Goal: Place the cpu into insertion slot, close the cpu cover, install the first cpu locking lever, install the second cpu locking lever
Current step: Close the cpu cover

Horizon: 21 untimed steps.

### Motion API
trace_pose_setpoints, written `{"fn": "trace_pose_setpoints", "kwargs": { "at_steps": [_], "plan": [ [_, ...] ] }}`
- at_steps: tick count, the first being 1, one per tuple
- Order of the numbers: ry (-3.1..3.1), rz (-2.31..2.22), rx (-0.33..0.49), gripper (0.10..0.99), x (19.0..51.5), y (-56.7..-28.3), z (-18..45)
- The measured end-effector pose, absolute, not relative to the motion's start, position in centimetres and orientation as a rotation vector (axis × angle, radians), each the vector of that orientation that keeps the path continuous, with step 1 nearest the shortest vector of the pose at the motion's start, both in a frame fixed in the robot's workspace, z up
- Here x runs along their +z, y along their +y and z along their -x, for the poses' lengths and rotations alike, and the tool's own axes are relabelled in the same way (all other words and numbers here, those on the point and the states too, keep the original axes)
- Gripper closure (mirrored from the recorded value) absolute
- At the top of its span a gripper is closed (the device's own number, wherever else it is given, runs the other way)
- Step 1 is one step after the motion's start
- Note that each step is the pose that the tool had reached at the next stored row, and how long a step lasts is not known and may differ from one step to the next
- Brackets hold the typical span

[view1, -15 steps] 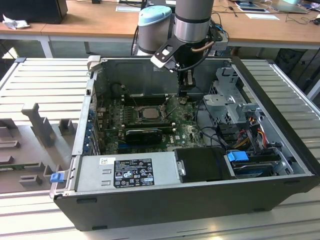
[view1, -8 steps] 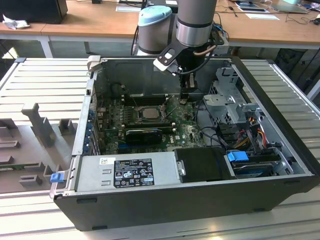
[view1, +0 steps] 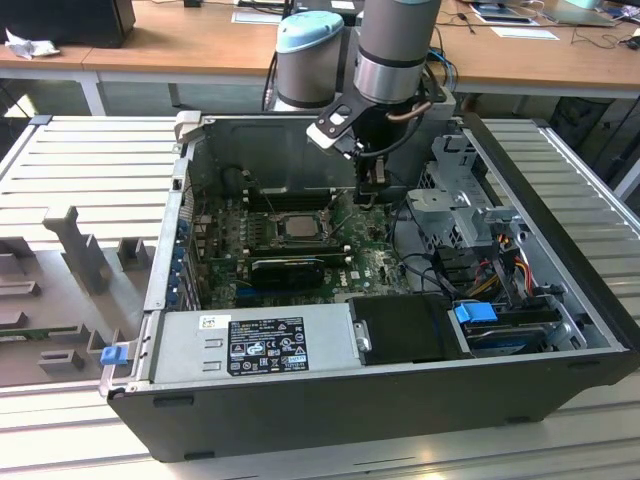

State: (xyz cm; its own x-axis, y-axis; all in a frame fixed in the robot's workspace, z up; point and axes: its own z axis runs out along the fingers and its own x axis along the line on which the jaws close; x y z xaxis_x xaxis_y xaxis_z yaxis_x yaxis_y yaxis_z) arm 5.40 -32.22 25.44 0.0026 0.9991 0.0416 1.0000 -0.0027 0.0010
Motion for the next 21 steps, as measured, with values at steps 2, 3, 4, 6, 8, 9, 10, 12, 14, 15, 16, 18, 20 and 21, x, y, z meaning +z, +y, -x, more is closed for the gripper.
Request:
{"fn": "trace_pose_setpoints", "kwargs": {
  "at_steps": [2, 3, 4, 6, 8, 9, 10, 12, 14, 15, 16, 18, 20, 21],
  "plan": [
    [-2.198, 2.203, -0.046, 0.98, 25.4, -32.2, -5.1],
    [-2.197, 2.203, -0.046, 0.98, 25.3, -32.2, -5.0],
    [-2.198, 2.203, -0.046, 0.98, 25.3, -32.2, -4.8],
    [-2.197, 2.203, -0.046, 0.98, 25.3, -32.2, -4.4],
    [-2.197, 2.203, -0.048, 0.98, 25.3, -32.2, -4.4],
    [-2.198, 2.203, -0.049, 0.98, 25.3, -32.2, -4.3],
    [-2.198, 2.204, -0.05, 0.98, 25.3, -32.2, -4.3],
    [-2.198, 2.204, -0.051, 0.98, 25.3, -32.2, -4.0],
    [-2.198, 2.204, -0.051, 0.98, 25.3, -32.2, -3.7],
    [-2.198, 2.204, -0.051, 0.98, 25.3, -32.2, -3.5],
    [-2.198, 2.204, -0.051, 0.98, 25.3, -32.2, -3.4],
    [-2.198, 2.204, -0.051, 0.98, 25.3, -32.2, -3.1],
    [-2.198, 2.204, -0.051, 0.98, 25.3, -32.2, -2.7],
    [-2.198, 2.204, -0.051, 0.98, 25.3, -32.2, -2.3]
  ]
}}
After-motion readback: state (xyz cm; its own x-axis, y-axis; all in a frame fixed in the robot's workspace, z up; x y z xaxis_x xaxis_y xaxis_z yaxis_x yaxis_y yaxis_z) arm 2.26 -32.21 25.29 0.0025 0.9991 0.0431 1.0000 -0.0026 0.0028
